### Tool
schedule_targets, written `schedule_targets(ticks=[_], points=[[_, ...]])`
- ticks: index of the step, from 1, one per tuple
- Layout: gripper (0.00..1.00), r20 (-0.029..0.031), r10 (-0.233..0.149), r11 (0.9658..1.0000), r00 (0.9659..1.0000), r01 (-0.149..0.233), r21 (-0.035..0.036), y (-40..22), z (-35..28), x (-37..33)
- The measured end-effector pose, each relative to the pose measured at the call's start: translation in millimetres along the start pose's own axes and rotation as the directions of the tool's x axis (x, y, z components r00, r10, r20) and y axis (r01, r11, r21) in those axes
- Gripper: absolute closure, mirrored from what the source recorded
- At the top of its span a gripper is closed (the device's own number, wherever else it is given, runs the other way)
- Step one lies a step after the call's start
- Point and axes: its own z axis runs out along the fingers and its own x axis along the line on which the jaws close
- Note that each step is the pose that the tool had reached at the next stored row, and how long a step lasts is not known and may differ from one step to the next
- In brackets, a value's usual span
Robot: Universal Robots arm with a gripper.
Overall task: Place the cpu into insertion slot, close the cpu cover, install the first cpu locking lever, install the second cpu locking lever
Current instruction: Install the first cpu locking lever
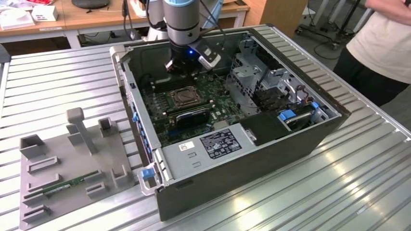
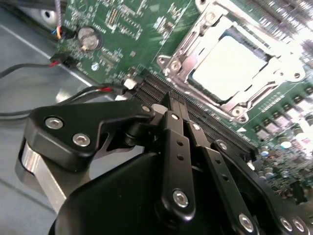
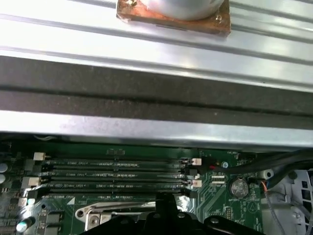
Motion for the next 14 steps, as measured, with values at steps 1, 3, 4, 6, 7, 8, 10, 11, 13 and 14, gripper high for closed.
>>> schedule_targets(ticks=[1,3,4,6,7,8,10,11,13,14], points=[[0.89,-0.0061,-0.001,0.9999,1.0000,0.002,0.0128,0.0,0.1,-0.3],[0.89,-0.0215,-0.004,0.9991,0.9998,0.005,0.0419,0.1,0.3,-0.9],[0.89,-0.0302,-0.005,0.9983,0.9995,0.006,0.0571,0.1,0.3,-1.4],[0.89,-0.0468,-0.005,0.9969,0.9989,0.009,0.0782,0.0,0.6,-2.8],[0.89,-0.0551,-0.004,0.9962,0.9985,0.009,0.0863,0.0,0.8,-3.8],[0.89,-0.0633,-0.004,0.9957,0.9980,0.010,0.0919,-0.1,1.0,-4.9],[0.89,-0.0825,-0.001,0.9950,0.9966,0.009,0.0993,-0.2,1.6,-7.7],[0.89,-0.0864,0.000,0.9949,0.9963,0.009,0.1000,-0.3,1.7,-8.2],[0.89,-0.0871,0.000,0.9949,0.9962,0.009,0.1002,-0.3,1.6,-8.3],[0.89,-0.0872,0.000,0.9949,0.9962,0.009,0.1002,-0.3,1.6,-8.3]])
